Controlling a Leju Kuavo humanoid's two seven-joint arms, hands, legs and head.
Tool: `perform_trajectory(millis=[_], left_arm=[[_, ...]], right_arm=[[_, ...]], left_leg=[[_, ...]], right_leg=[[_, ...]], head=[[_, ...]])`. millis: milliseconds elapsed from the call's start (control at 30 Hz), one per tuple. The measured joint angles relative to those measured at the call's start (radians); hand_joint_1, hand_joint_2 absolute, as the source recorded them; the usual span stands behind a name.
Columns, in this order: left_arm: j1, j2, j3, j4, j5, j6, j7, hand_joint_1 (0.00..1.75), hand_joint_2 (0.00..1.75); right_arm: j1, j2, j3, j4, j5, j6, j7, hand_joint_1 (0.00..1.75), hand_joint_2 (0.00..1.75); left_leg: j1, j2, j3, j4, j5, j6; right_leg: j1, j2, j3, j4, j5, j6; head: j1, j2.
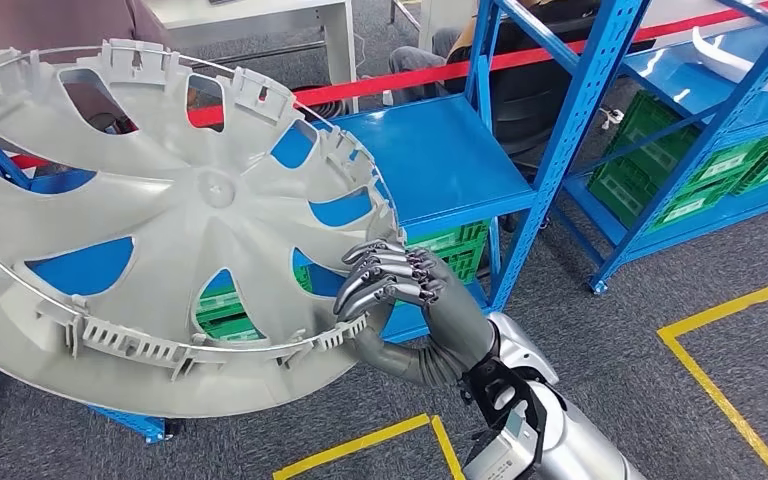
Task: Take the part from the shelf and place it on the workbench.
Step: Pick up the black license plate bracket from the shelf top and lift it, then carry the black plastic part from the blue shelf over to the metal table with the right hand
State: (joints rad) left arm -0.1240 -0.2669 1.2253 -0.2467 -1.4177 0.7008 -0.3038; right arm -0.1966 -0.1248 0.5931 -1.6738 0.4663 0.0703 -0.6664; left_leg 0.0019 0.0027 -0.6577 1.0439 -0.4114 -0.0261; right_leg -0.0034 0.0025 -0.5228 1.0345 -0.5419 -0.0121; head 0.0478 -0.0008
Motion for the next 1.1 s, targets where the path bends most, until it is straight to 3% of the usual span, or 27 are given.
perform_trajectory(millis=[33, 67, 133, 167, 200, 233, 267, 300, 333, 400, 433, 500, 533, 567, 600, 667, 700, 733, 767, 833, 900, 933, 1033, 1067, 1100], left_arm=[[0.001, 0.0, 0.0, 0.0, 0.001, 0.0, 0.0, 0.0, 1.75], [0.001, 0.001, 0.0, 0.0, 0.002, 0.0, -0.001, 0.0, 1.75], [0.0, 0.001, 0.0, 0.0, 0.003, 0.0, -0.002, 0.0, 1.75], [0.0, 0.002, 0.0, 0.0, 0.003, 0.0, -0.002, 0.0, 1.75], [0.0, 0.002, 0.0, 0.0, 0.003, 0.0, -0.003, 0.0, 1.75], [0.0, 0.003, 0.0, 0.0, 0.003, 0.0, -0.004, 0.0, 1.75], [0.0, 0.004, 0.0, 0.0, 0.003, 0.0, -0.004, 0.0, 1.75], [-0.001, 0.005, 0.0, 0.0, 0.003, 0.0, -0.004, 0.0, 1.75], [-0.002, 0.005, 0.0, 0.0, 0.002, 0.0, -0.005, 0.0, 1.75], [-0.005, 0.006, 0.0, 0.0, 0.0, 0.0, -0.006, 0.0, 1.75], [-0.006, 0.006, 0.0, 0.0, -0.002, 0.0, -0.007, 0.0, 1.75], [-0.007, 0.006, 0.0, 0.001, -0.005, 0.0, -0.006, 0.0, 1.75], [-0.008, 0.007, 0.0, 0.001, -0.006, 0.0, -0.006, 0.0, 1.75], [-0.009, 0.007, 0.0, 0.001, -0.006, 0.0, -0.005, 0.0, 1.75], [-0.01, 0.008, 0.0, 0.001, -0.007, 0.0, -0.004, 0.0, 1.75], [-0.012, 0.009, 0.0, 0.001, -0.007, 0.0, -0.004, 0.0, 1.75], [-0.012, 0.009, 0.0, 0.002, -0.007, 0.0, -0.004, 0.0, 1.75], [-0.012, 0.009, 0.0, 0.002, -0.007, 0.0, -0.004, 0.0, 1.75], [-0.012, 0.009, 0.0, 0.002, -0.007, 0.0, -0.004, 0.0, 1.75], [-0.013, 0.008, 0.0, 0.003, -0.007, 0.0, -0.004, 0.0, 1.75], [-0.014, 0.007, 0.0, 0.004, -0.007, 0.0, -0.004, 0.0, 1.75], [-0.015, 0.006, 0.0, 0.005, -0.007, 0.0, -0.004, 0.0, 1.75], [-0.014, 0.008, 0.0, 0.006, -0.007, 0.0, -0.004, 0.0, 1.75], [-0.014, 0.008, 0.0, 0.006, -0.007, 0.001, -0.004, 0.0, 1.75], [-0.013, 0.01, 0.0, 0.006, -0.007, 0.001, -0.004, 0.0, 1.75]], right_arm=[[0.0, 0.003, -0.001, 0.0, 0.0, 0.0, -0.002, 1.75, 1.75], [0.0, 0.007, -0.002, 0.0, -0.001, 0.001, -0.005, 1.75, 1.75], [-0.001, 0.014, -0.004, 0.0, -0.001, 0.001, -0.007, 1.75, 1.75], [-0.001, 0.018, -0.005, 0.001, -0.002, 0.001, -0.007, 1.75, 1.75], [-0.001, 0.02, -0.006, 0.002, -0.002, 0.002, -0.006, 1.75, 1.75], [0.0, 0.022, -0.007, 0.003, -0.002, 0.002, -0.006, 1.75, 1.75], [0.0, 0.024, -0.008, 0.004, -0.002, 0.002, -0.006, 1.75, 1.75], [0.0, 0.026, -0.009, 0.004, -0.002, 0.002, -0.006, 1.75, 1.75], [0.001, 0.027, -0.01, 0.004, -0.002, 0.002, -0.006, 1.75, 1.75], [0.001, 0.03, -0.014, 0.004, -0.002, 0.002, -0.006, 1.75, 1.75], [0.002, 0.03, -0.015, 0.004, -0.002, 0.002, -0.006, 1.75, 1.75], [0.004, 0.03, -0.017, 0.005, -0.002, 0.002, -0.006, 1.75, 1.75], [0.006, 0.03, -0.018, 0.005, -0.002, 0.002, -0.007, 1.75, 1.75], [0.007, 0.03, -0.02, 0.005, -0.003, 0.002, -0.007, 1.75, 1.75], [0.008, 0.03, -0.022, 0.005, -0.003, 0.002, -0.006, 1.75, 1.75], [0.008, 0.03, -0.024, 0.005, -0.003, 0.002, -0.006, 1.75, 1.75], [0.009, 0.03, -0.024, 0.006, -0.003, 0.002, -0.006, 1.75, 1.75], [0.009, 0.03, -0.024, 0.006, -0.003, 0.002, -0.006, 1.75, 1.75], [0.01, 0.03, -0.024, 0.007, -0.003, 0.002, -0.006, 1.75, 1.75], [0.01, 0.03, -0.024, 0.007, -0.003, 0.002, -0.006, 1.75, 1.75], [0.009, 0.031, -0.027, 0.007, -0.003, 0.002, -0.006, 1.75, 1.75], [0.009, 0.031, -0.028, 0.007, -0.003, 0.002, -0.006, 1.75, 1.75], [0.008, 0.033, -0.032, 0.007, -0.004, 0.002, -0.006, 1.75, 1.75], [0.007, 0.034, -0.032, 0.007, -0.004, 0.002, -0.006, 1.75, 1.75], [0.007, 0.036, -0.032, 0.007, -0.004, 0.002, -0.006, 1.75, 1.75]], left_leg=[[0.001, -0.001, -0.006, 0.01, -0.016, -0.007], [0.002, -0.002, -0.017, 0.035, -0.051, -0.014], [0.006, -0.002, -0.044, 0.138, -0.15, -0.027], [0.008, -0.002, -0.055, 0.199, -0.185, -0.032], [0.01, -0.002, -0.057, 0.247, -0.196, -0.036], [0.012, -0.002, -0.047, 0.27, -0.185, -0.038], [0.014, -0.002, -0.019, 0.257, -0.158, -0.04], [0.016, -0.002, 0.025, 0.212, -0.13, -0.041], [0.017, -0.003, 0.081, 0.142, -0.121, -0.042], [0.014, -0.008, 0.173, 0.006, -0.141, -0.032], [0.011, -0.01, 0.193, -0.03, -0.154, -0.022], [0.008, -0.008, 0.183, -0.04, -0.144, 0.003], [0.007, -0.005, 0.173, -0.039, -0.134, 0.016], [0.008, -0.002, 0.161, -0.041, -0.122, 0.028], [0.008, 0.001, 0.149, -0.041, -0.11, 0.037], [0.003, 0.002, 0.118, -0.038, -0.083, 0.045], [0.0, 0.003, 0.101, -0.036, -0.071, 0.046], [-0.003, 0.003, 0.082, -0.032, -0.059, 0.047], [-0.007, 0.004, 0.063, -0.027, -0.048, 0.047], [-0.012, 0.004, 0.032, -0.016, -0.03, 0.046], [-0.014, 0.003, 0.014, -0.009, -0.013, 0.04], [-0.012, 0.003, 0.01, -0.008, -0.005, 0.034], [-0.01, 0.002, 0.0, -0.011, 0.009, 0.016], [-0.009, 0.0, -0.008, 0.003, -0.014, 0.01], [-0.008, -0.002, -0.019, 0.035, -0.055, 0.004]], right_leg=[[-0.003, -0.001, -0.009, -0.002, 0.012, -0.008], [-0.007, -0.002, -0.02, -0.005, 0.025, -0.014], [-0.009, -0.003, -0.048, -0.005, 0.048, -0.02], [-0.009, -0.004, -0.064, -0.005, 0.061, -0.019], [-0.01, -0.004, -0.081, -0.004, 0.073, -0.017], [-0.011, -0.005, -0.097, -0.002, 0.085, -0.014], [-0.012, -0.005, -0.113, -0.001, 0.097, -0.01], [-0.014, -0.005, -0.128, 0.001, 0.108, -0.006], [-0.015, -0.005, -0.14, 0.002, 0.118, 0.0], [-0.015, -0.005, -0.151, 0.002, 0.138, 0.013], [-0.015, -0.005, -0.153, 0.0, 0.149, 0.02], [-0.017, -0.005, -0.154, -0.007, 0.167, 0.034], [-0.018, -0.004, -0.16, -0.001, 0.156, 0.04], [-0.019, -0.004, -0.171, 0.021, 0.124, 0.043], [-0.02, -0.003, -0.185, 0.064, 0.075, 0.045], [-0.017, -0.003, -0.216, 0.192, -0.024, 0.046], [-0.016, -0.003, -0.222, 0.249, -0.043, 0.046], [-0.013, -0.003, -0.216, 0.28, -0.037, 0.044], [-0.011, -0.003, -0.193, 0.279, -0.015, 0.039], [-0.002, -0.003, -0.098, 0.176, 0.02, 0.021], [0.008, -0.004, -0.003, 0.039, 0.001, 0.005], [0.012, -0.004, 0.02, -0.002, -0.012, -0.001], [0.009, -0.006, 0.011, -0.027, 0.011, -0.013], [0.005, -0.008, 0.0, -0.032, 0.026, -0.019], [0.0, -0.009, -0.014, -0.036, 0.041, -0.022]], head=[[-0.001, 0.0], [-0.003, 0.0], [-0.007, 0.0], [-0.008, 0.0], [-0.008, 0.0], [-0.008, 0.0], [-0.008, 0.0], [-0.008, 0.0], [-0.008, 0.0], [-0.007, 0.0], [-0.007, 0.0], [-0.008, 0.0], [-0.008, 0.0], [-0.007, 0.0], [-0.006, 0.0], [-0.005, 0.0], [-0.004, 0.0], [-0.004, 0.0], [-0.004, 0.0], [-0.004, 0.0], [-0.005, 0.0], [-0.004, 0.0], [-0.001, 0.0], [-0.002, 0.0], [-0.004, 0.0]])
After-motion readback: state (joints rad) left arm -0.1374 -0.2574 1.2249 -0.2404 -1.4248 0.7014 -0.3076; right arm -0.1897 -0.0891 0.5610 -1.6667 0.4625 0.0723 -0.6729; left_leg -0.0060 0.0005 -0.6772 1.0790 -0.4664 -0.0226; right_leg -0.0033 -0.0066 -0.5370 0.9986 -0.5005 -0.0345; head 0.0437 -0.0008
